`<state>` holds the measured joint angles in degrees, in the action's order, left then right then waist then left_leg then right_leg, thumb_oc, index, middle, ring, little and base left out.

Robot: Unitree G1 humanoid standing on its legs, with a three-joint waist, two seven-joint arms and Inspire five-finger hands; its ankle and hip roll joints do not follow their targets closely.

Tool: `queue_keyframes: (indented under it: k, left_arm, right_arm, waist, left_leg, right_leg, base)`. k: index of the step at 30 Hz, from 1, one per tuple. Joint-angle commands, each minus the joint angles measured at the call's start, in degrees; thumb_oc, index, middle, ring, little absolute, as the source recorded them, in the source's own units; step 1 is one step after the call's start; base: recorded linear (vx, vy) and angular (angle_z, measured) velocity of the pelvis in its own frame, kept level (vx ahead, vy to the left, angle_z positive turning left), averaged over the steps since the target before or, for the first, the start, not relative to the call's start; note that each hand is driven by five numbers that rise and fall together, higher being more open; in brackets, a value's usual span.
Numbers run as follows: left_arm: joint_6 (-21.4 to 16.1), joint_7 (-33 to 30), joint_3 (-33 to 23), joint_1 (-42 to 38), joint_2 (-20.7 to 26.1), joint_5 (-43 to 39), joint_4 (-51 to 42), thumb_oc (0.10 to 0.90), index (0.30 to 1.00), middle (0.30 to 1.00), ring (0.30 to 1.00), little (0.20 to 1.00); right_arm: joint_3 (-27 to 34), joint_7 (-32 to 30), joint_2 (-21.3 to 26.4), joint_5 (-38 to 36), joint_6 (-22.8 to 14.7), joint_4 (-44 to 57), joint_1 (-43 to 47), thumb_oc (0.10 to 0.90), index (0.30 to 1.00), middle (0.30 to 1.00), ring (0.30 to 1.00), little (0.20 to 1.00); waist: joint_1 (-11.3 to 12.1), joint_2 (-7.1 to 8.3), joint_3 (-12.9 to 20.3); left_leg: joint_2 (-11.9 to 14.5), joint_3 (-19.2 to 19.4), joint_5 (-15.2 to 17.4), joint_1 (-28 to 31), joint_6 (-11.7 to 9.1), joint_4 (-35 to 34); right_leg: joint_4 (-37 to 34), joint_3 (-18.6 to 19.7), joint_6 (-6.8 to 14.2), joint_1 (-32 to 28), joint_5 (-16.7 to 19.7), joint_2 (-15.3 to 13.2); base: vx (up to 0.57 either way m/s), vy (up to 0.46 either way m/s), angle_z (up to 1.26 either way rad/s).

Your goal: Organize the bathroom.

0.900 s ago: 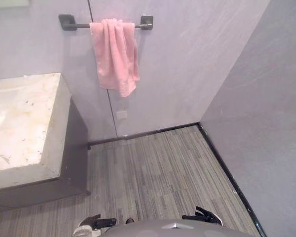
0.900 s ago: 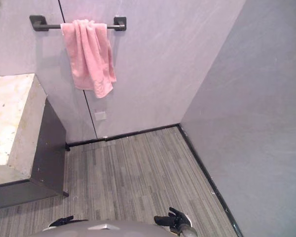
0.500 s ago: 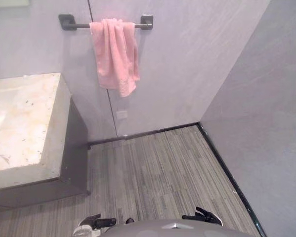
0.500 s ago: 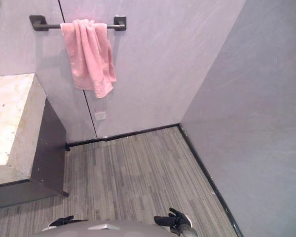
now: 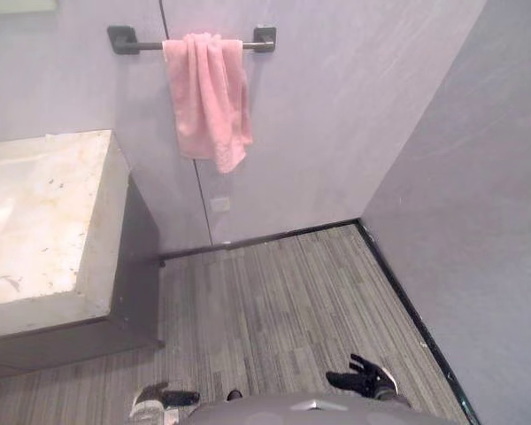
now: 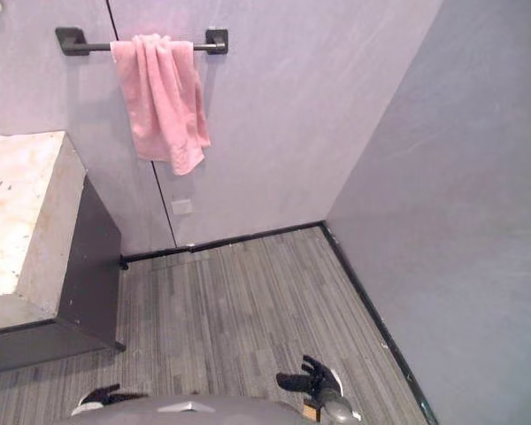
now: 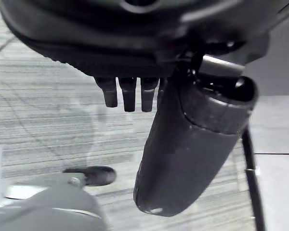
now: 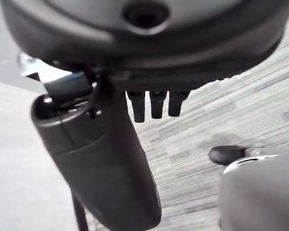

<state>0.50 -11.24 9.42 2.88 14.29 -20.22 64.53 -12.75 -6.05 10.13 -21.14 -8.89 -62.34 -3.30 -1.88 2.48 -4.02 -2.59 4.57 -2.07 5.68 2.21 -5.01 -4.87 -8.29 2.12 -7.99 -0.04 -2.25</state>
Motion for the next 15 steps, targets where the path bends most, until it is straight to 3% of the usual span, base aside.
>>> queue_keyframes:
  k: [1, 2, 6, 8, 11, 12, 15]
  left_arm:
    - [-4.04, 1.06, 1.2, -5.62, 2.21, -1.66, -4.11, 0.8, 0.9, 0.9, 0.9, 0.9]
    - [-3.44, 1.21, 1.24, -6.06, 3.59, -2.24, -10.65, 0.8, 0.9, 0.9, 0.9, 0.9]
    - [-2.16, 0.31, 0.3, -5.85, 5.56, -2.71, -19.9, 0.8, 0.9, 0.9, 0.9, 0.9]
    - [-3.29, -0.7, -1.26, -5.61, 7.75, -3.44, -28.45, 0.8, 0.9, 0.9, 0.9, 0.9]
    - [-6.66, -2.55, -4.06, -6.87, 10.27, -5.66, -39.63, 0.8, 0.9, 0.9, 0.9, 0.9]
    - [-6.93, -3.2, -4.38, -7.6, 10.93, -5.92, -41.9, 0.8, 0.9, 0.9, 0.9, 0.9]
    - [-10.01, -6.41, -5.14, -10.05, 11.15, -3.49, -50.03, 0.8, 0.9, 0.9, 0.9, 0.9]
  right_arm:
    - [-1.48, -2.27, 5.37, -0.66, -4.26, 6.21, 5.38, 0.8, 0.9, 0.9, 0.9, 0.9]
    - [-1.73, -2.91, 6.67, 0.2, -4.83, 11.16, 5.59, 0.8, 0.9, 0.9, 0.9, 0.9]
    - [-1.55, -3.94, 8.27, 1.78, -4.74, 18.85, 5.39, 0.8, 0.9, 0.9, 0.9, 0.9]
    - [-1.54, -5.03, 9.9, 3.61, -5.5, 28.47, 4.63, 0.8, 0.9, 0.9, 0.9, 0.9]
    - [0.19, -5.86, 11.68, 5.55, -8.45, 40.21, 4.68, 0.8, 0.9, 0.9, 0.9, 0.9]
    - [0.59, -6.17, 12.17, 5.36, -8.86, 42.23, 4.96, 0.8, 0.9, 0.9, 0.9, 0.9]
    - [1.92, -7.02, 13.04, 4.52, -15.0, 46.01, 6.77, 0.8, 0.9, 0.9, 0.9, 0.9]
  waist:
    - [-0.43, -2.22, 0.42]
    - [-0.45, -2.64, 0.1]
    - [-0.56, -2.95, -0.11]
    - [-0.91, -2.99, -0.42]
    - [-1.64, -1.55, -1.74]
    - [-1.58, -1.09, -2.33]
    - [-1.11, 0.19, -4.21]
  left_leg:
    - [1.32, 2.24, 2.91, 0.82, -1.45, 0.01]
    - [1.54, 2.31, 2.48, 0.74, -1.66, 0.01]
    - [1.87, 2.66, 2.1, 1.02, -2.09, 0.01]
    - [2.16, 3.37, 1.8, 1.41, -2.53, 0.25]
    - [2.82, 5.22, 2.95, -3.2, -3.5, 11.19]
    - [3.49, 5.09, 1.26, -5.61, -4.07, 16.05]
    - [4.29, 3.28, -0.71, -11.78, -4.37, 27.56]
  right_leg:
    - [0.42, -1.31, 2.06, 1.16, 0.75, 2.04]
    - [0.26, -1.12, 1.88, 1.28, 0.94, 2.31]
    - [0.0, -1.01, 1.58, 1.05, 0.98, 2.55]
    - [0.06, -0.85, 1.2, 1.02, 0.91, 2.61]
    - [1.1, -0.06, -0.04, 1.34, 0.83, 1.67]
    - [1.5, 0.21, -0.55, 1.32, 0.79, 1.61]
    - [2.99, 1.38, -1.79, 1.37, 0.52, 1.49]
  base:
    - [0.0, -0.072, 0.01]
    - [0.0, -0.061, -0.01]
    - [0.03, -0.053, -0.03]
    - [0.05, -0.061, -0.04]
    - [0.01, -0.074, -0.03]
    - [-0.01, -0.108, 0.08]
    - [0.06, -0.086, 0.05]
